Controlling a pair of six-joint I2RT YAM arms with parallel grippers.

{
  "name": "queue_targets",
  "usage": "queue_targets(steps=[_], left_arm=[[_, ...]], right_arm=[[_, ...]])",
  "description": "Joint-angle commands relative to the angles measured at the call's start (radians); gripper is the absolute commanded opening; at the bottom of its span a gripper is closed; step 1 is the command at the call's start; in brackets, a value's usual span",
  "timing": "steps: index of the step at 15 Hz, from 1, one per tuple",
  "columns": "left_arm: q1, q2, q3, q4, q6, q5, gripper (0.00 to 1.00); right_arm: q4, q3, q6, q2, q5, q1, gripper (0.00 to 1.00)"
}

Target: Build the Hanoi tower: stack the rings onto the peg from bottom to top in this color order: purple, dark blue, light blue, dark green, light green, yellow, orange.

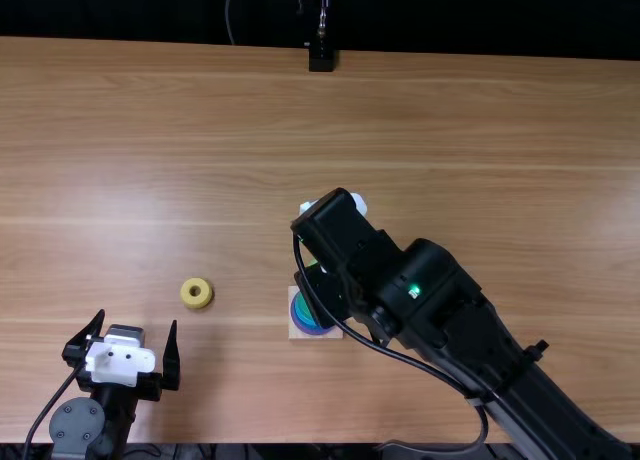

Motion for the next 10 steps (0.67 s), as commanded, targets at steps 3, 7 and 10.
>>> queue_targets(steps=[3,7,10], left_arm=[[0.003,-0.012,-0.105,-0.084,0.006,0.006,1.00],[0.003,-0.012,-0.105,-0.084,0.006,0.006,1.00],[0.003,-0.012,-0.105,-0.084,0.006,0.007,1.00]], right_arm=[[0.003,-0.018,0.000,0.047,0.011,0.007,0.00],[0.005,-0.039,0.004,0.053,0.011,0.005,0.00],[0.005,-0.045,0.004,0.053,0.011,0.005,0.00]])
